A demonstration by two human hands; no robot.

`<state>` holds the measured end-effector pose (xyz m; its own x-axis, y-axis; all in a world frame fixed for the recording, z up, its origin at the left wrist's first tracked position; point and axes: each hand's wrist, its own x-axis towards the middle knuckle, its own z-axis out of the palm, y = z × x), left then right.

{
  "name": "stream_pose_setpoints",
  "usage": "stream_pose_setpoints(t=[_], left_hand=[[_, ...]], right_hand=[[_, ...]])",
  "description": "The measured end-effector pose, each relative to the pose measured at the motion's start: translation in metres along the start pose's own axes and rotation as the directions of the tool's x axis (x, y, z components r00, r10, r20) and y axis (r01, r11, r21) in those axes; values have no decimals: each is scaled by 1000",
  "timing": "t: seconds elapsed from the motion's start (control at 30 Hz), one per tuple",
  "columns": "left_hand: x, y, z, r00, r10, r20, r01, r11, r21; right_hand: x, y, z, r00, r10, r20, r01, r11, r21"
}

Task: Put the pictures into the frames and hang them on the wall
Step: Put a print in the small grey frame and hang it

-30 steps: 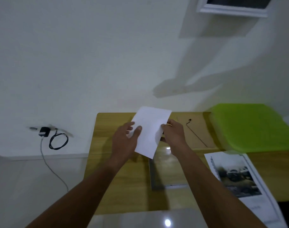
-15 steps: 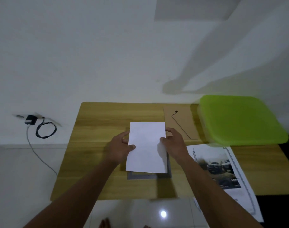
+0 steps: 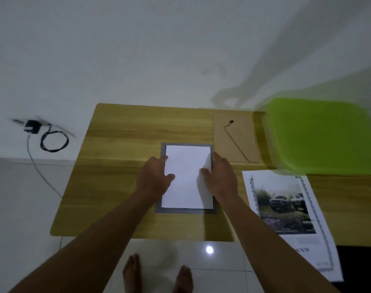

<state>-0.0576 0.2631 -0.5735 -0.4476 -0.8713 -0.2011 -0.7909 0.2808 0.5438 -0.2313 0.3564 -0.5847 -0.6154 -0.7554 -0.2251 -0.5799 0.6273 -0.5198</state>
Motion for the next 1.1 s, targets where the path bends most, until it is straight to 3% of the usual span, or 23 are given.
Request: stream_pose_setpoints(t=[0.1, 0.17, 0.23, 0.47, 0.7, 0.8, 0.9, 1.1], left_hand=[[0, -4, -1, 994, 110, 14, -110, 985, 133], [2, -11, 1, 974, 213, 77, -225, 951, 210], [3, -16, 1, 961, 224, 164, -262, 927, 269], [6, -22, -1, 921, 305, 243, -377, 858, 348], [12, -24, -8, 929, 279, 244, -344, 893, 289], [19, -40, -15, 920, 220, 323, -335, 871, 360], [23, -50, -17, 905, 86, 416, -279, 859, 430], [33, -53, -19, 876, 41, 481, -283, 852, 442]], right_hand=[[-5, 4, 3, 985, -166, 53, 172, 974, -149], [-8, 9, 5, 951, -271, 146, 297, 932, -207], [-9, 13, 7, 924, -322, 207, 369, 894, -253], [-15, 15, 10, 917, -327, 229, 387, 870, -306], [-8, 20, 9, 916, -356, 187, 397, 871, -289], [15, 20, 1, 935, -351, 54, 352, 898, -265], [48, 28, -15, 971, -233, -62, 205, 933, -295], [105, 45, -39, 995, 73, -68, -90, 948, -306]])
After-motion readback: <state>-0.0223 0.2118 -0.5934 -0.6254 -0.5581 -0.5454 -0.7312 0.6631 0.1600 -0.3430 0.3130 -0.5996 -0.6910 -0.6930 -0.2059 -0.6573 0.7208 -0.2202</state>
